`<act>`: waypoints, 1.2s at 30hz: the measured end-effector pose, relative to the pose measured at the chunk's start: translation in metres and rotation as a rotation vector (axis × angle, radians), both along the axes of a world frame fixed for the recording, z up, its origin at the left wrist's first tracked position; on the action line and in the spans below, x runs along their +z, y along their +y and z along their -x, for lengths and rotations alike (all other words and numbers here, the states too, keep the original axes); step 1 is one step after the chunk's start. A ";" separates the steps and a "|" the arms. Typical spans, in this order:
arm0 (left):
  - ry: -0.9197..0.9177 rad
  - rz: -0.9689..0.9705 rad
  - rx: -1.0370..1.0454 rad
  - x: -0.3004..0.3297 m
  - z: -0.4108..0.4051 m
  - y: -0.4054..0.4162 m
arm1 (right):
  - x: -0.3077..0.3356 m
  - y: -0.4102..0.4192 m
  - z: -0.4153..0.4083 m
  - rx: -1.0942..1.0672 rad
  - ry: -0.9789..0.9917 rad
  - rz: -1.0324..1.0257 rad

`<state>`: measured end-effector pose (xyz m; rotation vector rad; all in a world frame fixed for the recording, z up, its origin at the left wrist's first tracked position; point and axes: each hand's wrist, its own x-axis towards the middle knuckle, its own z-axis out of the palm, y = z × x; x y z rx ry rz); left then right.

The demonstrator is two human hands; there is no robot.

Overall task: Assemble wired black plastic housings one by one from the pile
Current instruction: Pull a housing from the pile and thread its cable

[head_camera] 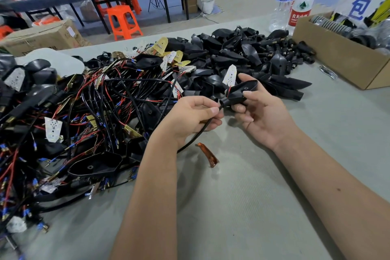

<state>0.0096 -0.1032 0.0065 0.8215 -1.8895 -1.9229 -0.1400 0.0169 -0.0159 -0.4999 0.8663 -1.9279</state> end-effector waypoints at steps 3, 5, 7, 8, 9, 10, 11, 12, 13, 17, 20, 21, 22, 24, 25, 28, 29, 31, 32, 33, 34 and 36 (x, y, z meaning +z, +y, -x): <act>0.014 0.036 0.147 -0.001 0.005 -0.002 | -0.002 -0.001 -0.003 0.022 0.105 -0.037; 0.100 0.106 0.273 -0.001 0.012 0.000 | -0.003 -0.003 -0.007 0.067 0.197 -0.055; 0.173 0.187 0.295 -0.002 0.019 0.005 | -0.003 -0.003 -0.009 0.104 0.293 -0.076; 0.184 0.228 0.300 -0.002 0.022 0.008 | -0.003 -0.004 -0.009 0.110 0.326 -0.089; 0.185 0.260 0.322 -0.003 0.024 0.011 | -0.003 -0.004 -0.009 0.108 0.343 -0.097; 0.183 0.269 0.364 -0.003 0.026 0.013 | -0.003 -0.004 -0.009 0.104 0.351 -0.100; 0.182 0.248 0.416 -0.003 0.028 0.015 | -0.004 -0.005 -0.009 0.101 0.355 -0.098; 0.184 0.205 0.468 -0.003 0.028 0.016 | -0.004 -0.005 -0.009 0.100 0.354 -0.094; 0.191 0.146 0.503 -0.001 0.028 0.017 | -0.005 -0.005 -0.010 0.096 0.344 -0.089; 0.223 -0.032 0.392 0.004 0.020 0.009 | -0.008 -0.007 -0.011 0.020 0.278 -0.086; 0.152 0.055 0.290 0.002 0.017 0.006 | -0.009 -0.007 -0.011 -0.019 0.303 -0.075; 0.130 0.103 0.286 0.000 0.018 0.007 | -0.009 -0.008 -0.011 -0.026 0.320 -0.072; 0.124 0.145 0.287 -0.001 0.019 0.008 | -0.009 -0.008 -0.010 -0.034 0.333 -0.072; 0.134 0.221 0.293 -0.005 0.022 0.009 | -0.010 -0.008 -0.009 -0.040 0.348 -0.069; 0.134 0.249 0.298 -0.006 0.022 0.009 | -0.010 -0.007 -0.010 -0.033 0.358 -0.064; 0.145 0.228 0.296 -0.008 0.021 0.007 | -0.009 -0.006 -0.011 -0.001 0.385 -0.053; 0.148 0.210 0.294 -0.008 0.020 0.006 | -0.009 -0.006 -0.011 0.008 0.379 -0.051; 0.156 0.198 0.330 -0.009 0.020 0.005 | -0.007 -0.006 -0.011 0.026 0.358 -0.045; 0.159 0.208 0.378 -0.010 0.020 0.005 | -0.007 -0.006 -0.012 0.029 0.364 -0.046; 0.157 0.223 0.432 -0.011 0.020 0.005 | -0.007 -0.006 -0.013 0.021 0.385 -0.055; 0.156 0.220 0.461 -0.012 0.020 0.006 | -0.007 -0.006 -0.014 0.002 0.411 -0.069; 0.164 0.160 0.439 -0.013 0.021 0.006 | -0.009 -0.007 -0.015 -0.040 0.448 -0.095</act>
